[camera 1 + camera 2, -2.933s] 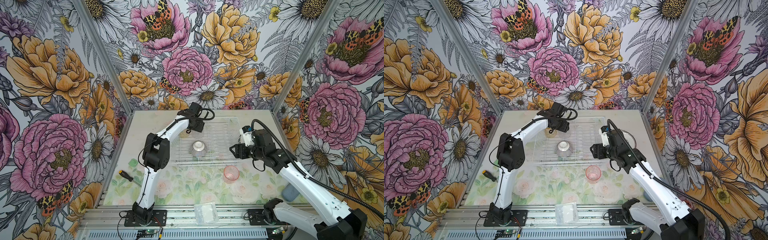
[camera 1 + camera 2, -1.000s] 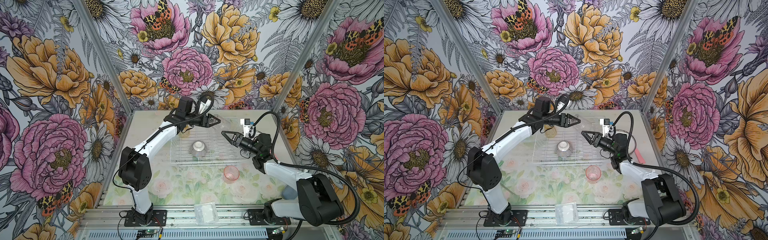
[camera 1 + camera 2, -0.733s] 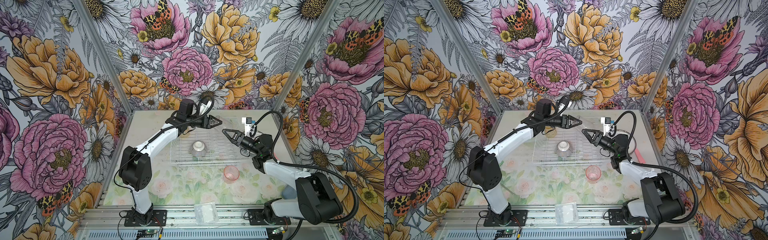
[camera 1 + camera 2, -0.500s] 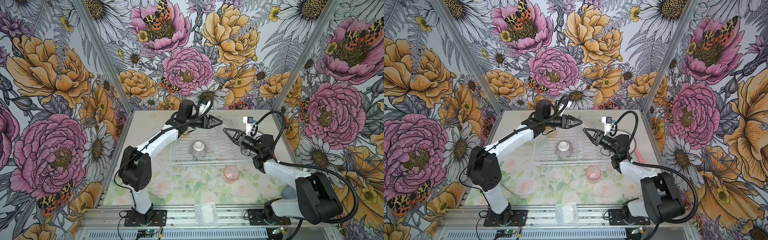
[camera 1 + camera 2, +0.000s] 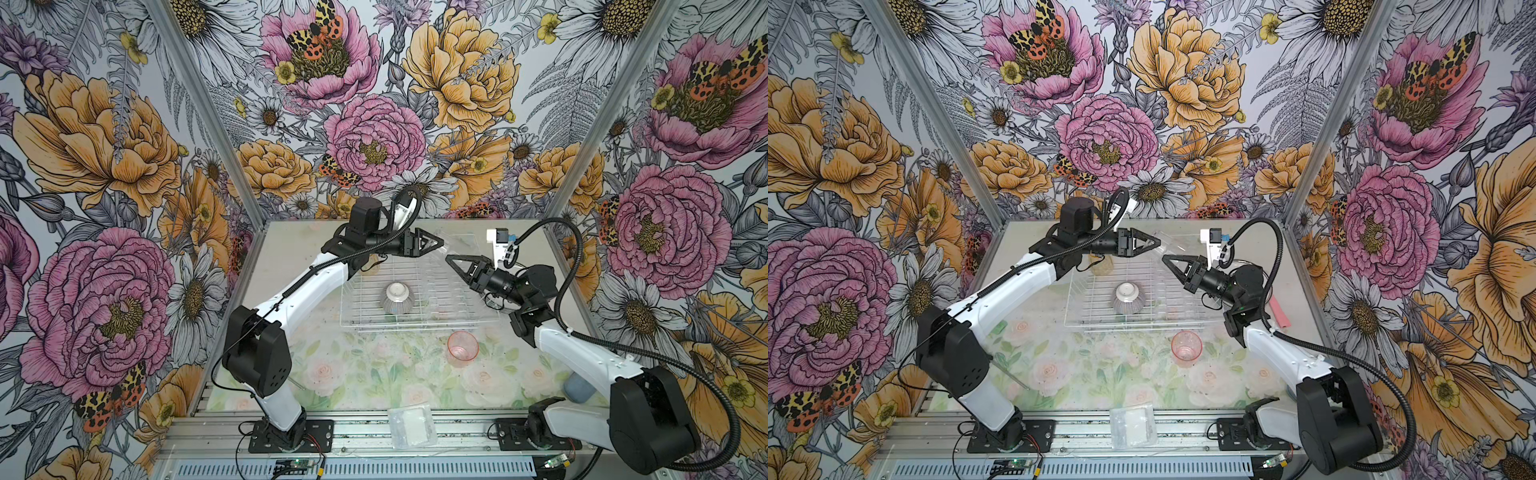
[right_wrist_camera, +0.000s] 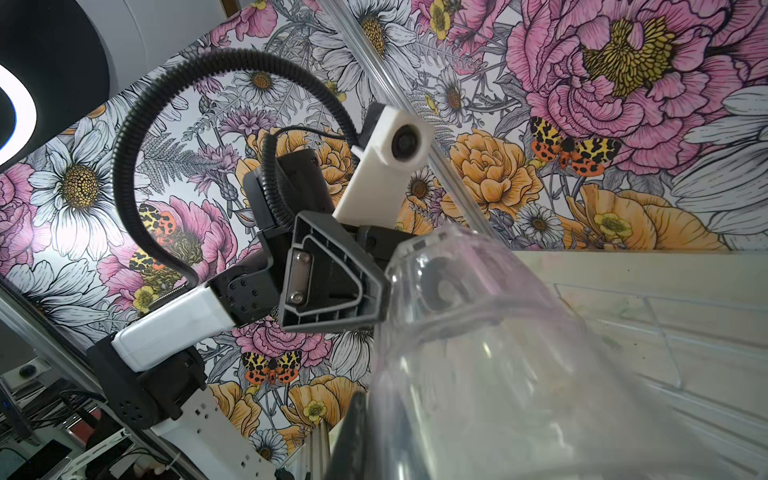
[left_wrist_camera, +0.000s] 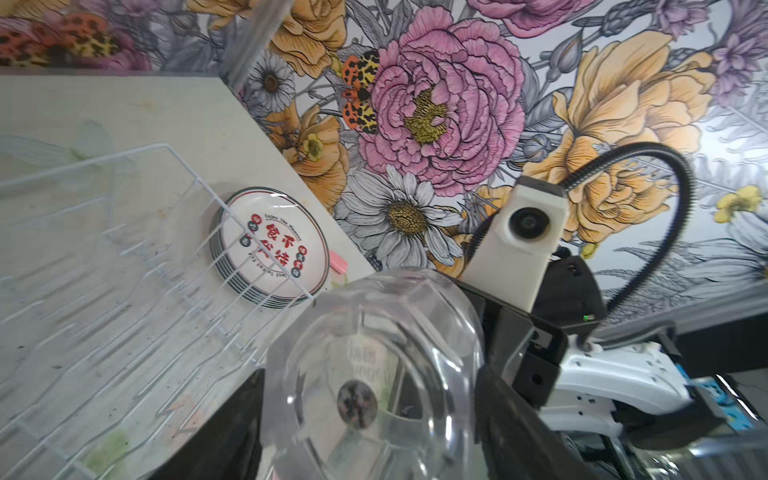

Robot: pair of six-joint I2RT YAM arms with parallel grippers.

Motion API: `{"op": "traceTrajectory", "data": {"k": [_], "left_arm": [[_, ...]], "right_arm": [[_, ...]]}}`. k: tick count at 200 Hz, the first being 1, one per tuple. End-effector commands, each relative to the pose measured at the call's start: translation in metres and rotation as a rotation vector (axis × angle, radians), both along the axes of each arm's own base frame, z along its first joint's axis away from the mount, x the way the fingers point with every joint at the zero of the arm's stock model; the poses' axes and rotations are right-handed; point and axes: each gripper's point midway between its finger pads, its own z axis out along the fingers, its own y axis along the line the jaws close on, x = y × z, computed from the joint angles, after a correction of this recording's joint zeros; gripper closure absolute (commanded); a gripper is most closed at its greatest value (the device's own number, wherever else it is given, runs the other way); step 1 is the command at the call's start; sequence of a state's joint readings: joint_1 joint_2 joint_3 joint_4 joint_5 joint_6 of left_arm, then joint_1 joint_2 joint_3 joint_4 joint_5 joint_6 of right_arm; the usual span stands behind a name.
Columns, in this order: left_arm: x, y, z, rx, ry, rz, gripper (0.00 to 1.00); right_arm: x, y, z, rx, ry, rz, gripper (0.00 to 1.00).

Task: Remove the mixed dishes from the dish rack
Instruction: 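Close the right gripper on the clear glass while the left gripper releases it, then carry the clear glass toward the robot with the right gripper while the left withdraws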

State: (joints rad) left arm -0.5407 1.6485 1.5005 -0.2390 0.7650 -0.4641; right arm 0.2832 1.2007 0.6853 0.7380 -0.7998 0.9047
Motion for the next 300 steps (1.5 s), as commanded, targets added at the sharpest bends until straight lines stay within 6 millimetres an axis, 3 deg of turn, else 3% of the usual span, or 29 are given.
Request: {"op": "traceTrajectory", "data": {"k": [1, 39, 61, 93, 111, 130, 158, 203, 234, 300], "left_arm": [[0.008, 0.031, -0.008, 0.169, -0.131, 0.181, 0.15], [0.008, 0.075, -0.01, 0.295, -0.171, 0.372, 0.09], [0.01, 0.112, -0.018, 0.409, -0.185, 0.535, 0.09], [0.005, 0.165, -0.026, 0.517, -0.193, 0.722, 0.09], [0.0, 0.182, -0.025, 0.507, -0.185, 0.762, 0.1], [-0.002, 0.197, -0.027, 0.5, -0.172, 0.791, 0.1], [-0.002, 0.206, -0.036, 0.495, -0.135, 0.799, 0.1], [0.006, 0.207, -0.051, 0.512, -0.1, 0.786, 0.1], [0.008, 0.206, -0.053, 0.505, -0.095, 0.771, 0.1], [0.012, 0.209, -0.057, 0.508, -0.086, 0.768, 0.1]], "right_arm": [[0.008, -0.01, -0.006, -0.188, 0.004, -0.137, 1.0], [-0.02, -0.006, -0.002, -0.416, -0.018, -0.16, 1.0], [-0.041, 0.002, -0.007, -0.534, -0.01, -0.14, 1.0], [-0.076, 0.015, -0.033, -0.789, 0.022, -0.096, 1.0], [-0.092, 0.016, -0.055, -0.945, 0.058, -0.071, 1.0], [-0.121, 0.034, -0.078, -1.075, 0.057, 0.037, 1.0], [-0.142, 0.052, -0.116, -1.241, 0.085, 0.145, 1.0], [-0.159, 0.071, -0.166, -1.409, 0.132, 0.296, 1.0], [-0.163, 0.074, -0.19, -1.503, 0.15, 0.371, 1.0], [-0.153, 0.075, -0.225, -1.635, 0.161, 0.418, 1.0]]}}
